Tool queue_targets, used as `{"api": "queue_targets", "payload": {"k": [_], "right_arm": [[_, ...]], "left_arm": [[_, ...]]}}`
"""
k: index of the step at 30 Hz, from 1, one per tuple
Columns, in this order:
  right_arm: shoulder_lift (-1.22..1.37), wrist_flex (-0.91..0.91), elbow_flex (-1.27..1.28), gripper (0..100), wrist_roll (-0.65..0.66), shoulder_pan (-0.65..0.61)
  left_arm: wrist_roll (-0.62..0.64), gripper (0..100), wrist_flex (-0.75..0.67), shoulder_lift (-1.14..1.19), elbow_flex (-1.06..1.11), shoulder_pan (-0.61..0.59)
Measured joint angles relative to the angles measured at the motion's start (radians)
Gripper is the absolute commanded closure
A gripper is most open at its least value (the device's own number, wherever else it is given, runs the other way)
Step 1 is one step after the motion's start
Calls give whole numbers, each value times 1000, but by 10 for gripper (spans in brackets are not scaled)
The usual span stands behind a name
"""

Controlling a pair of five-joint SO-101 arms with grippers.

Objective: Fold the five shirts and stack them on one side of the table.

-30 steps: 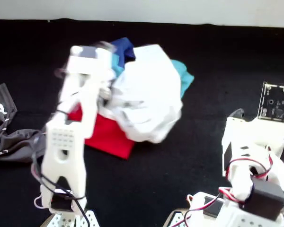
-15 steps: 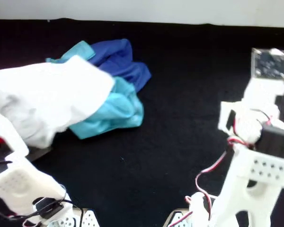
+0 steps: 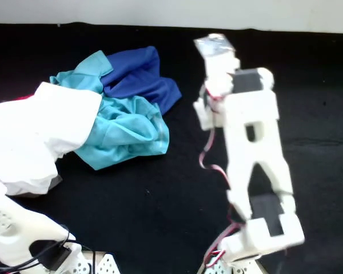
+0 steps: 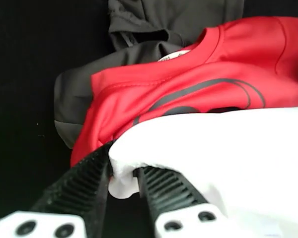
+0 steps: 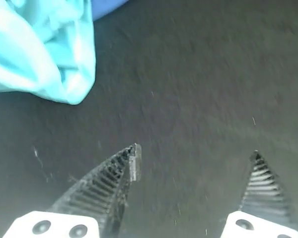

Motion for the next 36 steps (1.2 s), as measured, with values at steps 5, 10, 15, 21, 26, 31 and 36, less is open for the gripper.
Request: {"api": "queue_targets", "payload": {"k": [5, 10, 15, 21, 26, 31, 36], "right_arm": [[255, 0, -284, 677, -14, -32], [494, -63, -531, 677, -157, -32], [732, -183, -709, 677, -221, -41], [967, -344, -884, 677, -224, -68], [1092, -379, -991, 678, -193, -97], [1162, -382, -1017, 836, -138, -114], [1171, -384, -1030, 971, -78, -112]], "left_arm": [[-9, 723, 0, 29, 0, -6], [51, 718, 3, -14, -84, 0], [190, 719, 37, -129, -132, 127], [215, 719, 107, -144, -29, 470], [215, 717, 110, -143, 178, 752], [261, 716, 77, -143, 394, 964], [319, 716, -121, -143, 623, 1046]]}}
